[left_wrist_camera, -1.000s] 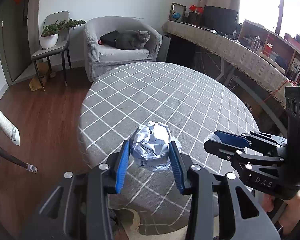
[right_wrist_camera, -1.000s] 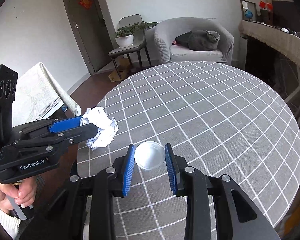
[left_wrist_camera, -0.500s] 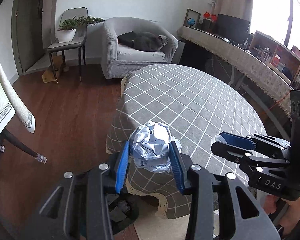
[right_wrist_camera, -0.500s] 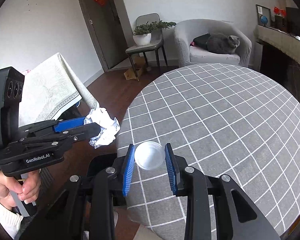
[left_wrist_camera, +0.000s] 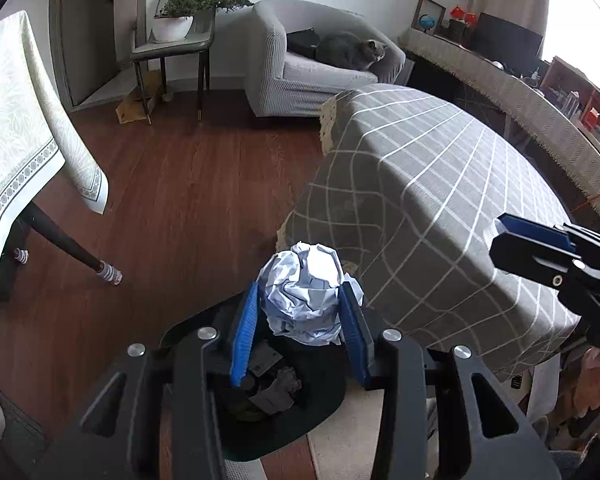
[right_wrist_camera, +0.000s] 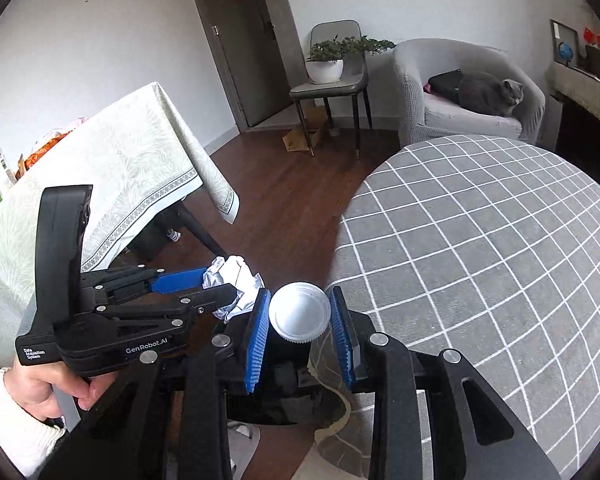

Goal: Collect trash
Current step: 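Carry the crumpled paper and bottle cap with both tools over the green bin, then open both tools to drop the paper and bottle cap into the bin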

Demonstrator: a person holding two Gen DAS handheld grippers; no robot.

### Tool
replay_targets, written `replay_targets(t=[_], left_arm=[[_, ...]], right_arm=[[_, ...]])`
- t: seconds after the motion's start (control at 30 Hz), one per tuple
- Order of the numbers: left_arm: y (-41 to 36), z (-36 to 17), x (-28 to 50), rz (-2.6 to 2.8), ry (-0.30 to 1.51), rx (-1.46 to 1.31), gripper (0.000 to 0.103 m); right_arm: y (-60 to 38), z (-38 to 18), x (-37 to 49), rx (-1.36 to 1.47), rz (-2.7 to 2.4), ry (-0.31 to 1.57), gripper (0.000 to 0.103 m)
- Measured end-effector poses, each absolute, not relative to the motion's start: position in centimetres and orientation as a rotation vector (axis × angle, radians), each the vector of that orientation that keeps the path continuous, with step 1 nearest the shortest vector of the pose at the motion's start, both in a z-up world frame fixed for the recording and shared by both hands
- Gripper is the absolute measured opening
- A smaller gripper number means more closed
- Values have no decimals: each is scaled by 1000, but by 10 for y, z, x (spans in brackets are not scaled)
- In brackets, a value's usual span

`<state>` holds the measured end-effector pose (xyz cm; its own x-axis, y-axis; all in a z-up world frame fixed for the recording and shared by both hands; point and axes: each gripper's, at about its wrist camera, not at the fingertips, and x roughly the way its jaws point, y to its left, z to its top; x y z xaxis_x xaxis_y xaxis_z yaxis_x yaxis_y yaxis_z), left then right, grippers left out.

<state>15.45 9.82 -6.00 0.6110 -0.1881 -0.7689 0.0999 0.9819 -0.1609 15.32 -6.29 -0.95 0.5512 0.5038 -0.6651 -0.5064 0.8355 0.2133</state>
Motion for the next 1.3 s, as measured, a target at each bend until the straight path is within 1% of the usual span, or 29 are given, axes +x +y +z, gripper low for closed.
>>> replay_targets(t=[0.23,0.47,0.53,0.57,0.6,0.7,0.97,1.3], left_arm=[[127,-117,157,-144,1051,-126,43],[147,-158,152,-133,1171,-113,43],[152,-166,150,-135,1195,-105,45],[154,-167,149,-134,1199,-104,48],[155,-168,147,-130,1197,-99,53],[158,-168,142,-128,1193,-75,55],[174,-149,139,-113,1128,-111,56],[172,-92,129,-88,922,-24,55]], right_arm=[[-30,-27,162,-35,633,833,31],[6,-41,169,-49,668,865,31],[15,-46,172,-59,674,877,31],[18,-49,172,-67,674,885,31],[21,-53,173,-70,674,894,31],[28,-61,178,-83,669,917,31],[51,-77,186,-113,669,961,31],[68,-110,190,-160,653,1033,31]])
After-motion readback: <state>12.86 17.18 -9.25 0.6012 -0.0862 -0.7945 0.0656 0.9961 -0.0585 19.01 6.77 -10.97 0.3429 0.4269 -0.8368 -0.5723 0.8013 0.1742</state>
